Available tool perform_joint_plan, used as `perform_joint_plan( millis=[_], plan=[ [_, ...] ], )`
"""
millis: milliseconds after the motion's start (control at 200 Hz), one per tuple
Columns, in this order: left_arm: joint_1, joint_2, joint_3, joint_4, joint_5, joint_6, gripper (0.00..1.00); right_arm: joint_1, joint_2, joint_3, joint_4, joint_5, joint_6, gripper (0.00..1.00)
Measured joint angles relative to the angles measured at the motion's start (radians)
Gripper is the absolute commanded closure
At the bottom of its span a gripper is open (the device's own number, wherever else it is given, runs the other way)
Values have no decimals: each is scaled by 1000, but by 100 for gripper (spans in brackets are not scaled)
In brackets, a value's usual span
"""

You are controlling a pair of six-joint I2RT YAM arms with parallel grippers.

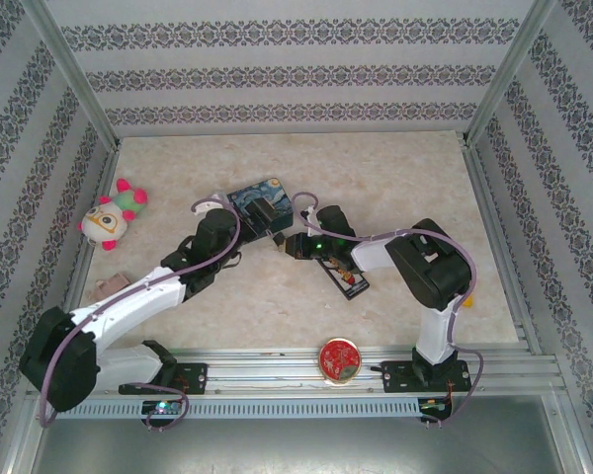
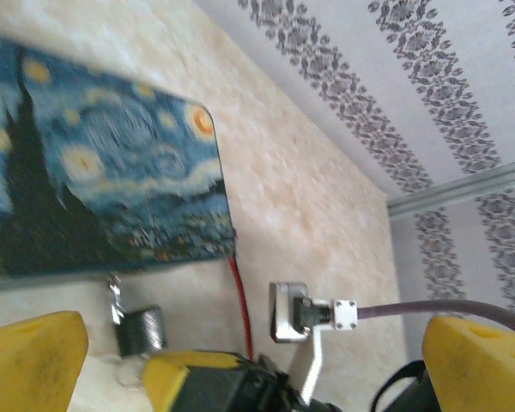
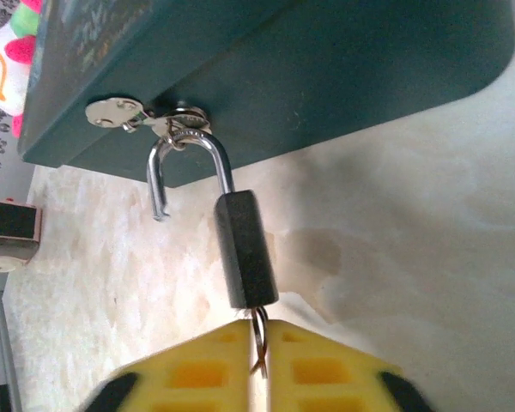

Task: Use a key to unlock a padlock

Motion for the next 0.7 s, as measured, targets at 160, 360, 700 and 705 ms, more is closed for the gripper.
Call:
perform_joint_plan(
  millis=[160, 360, 700, 705],
  plan=[
    [67, 2, 39, -109, -27, 136, 1, 0, 1, 3, -1, 4, 11, 70],
    [166, 109, 117, -209, 9, 267, 1, 26, 0, 12, -50, 44, 8, 65],
    [219, 384, 323, -299, 6, 434, 1, 89, 1, 160, -258, 228, -72, 56],
    [220, 391, 328, -301, 3, 436, 1, 90, 1, 161, -260, 231, -73, 56]
  ],
)
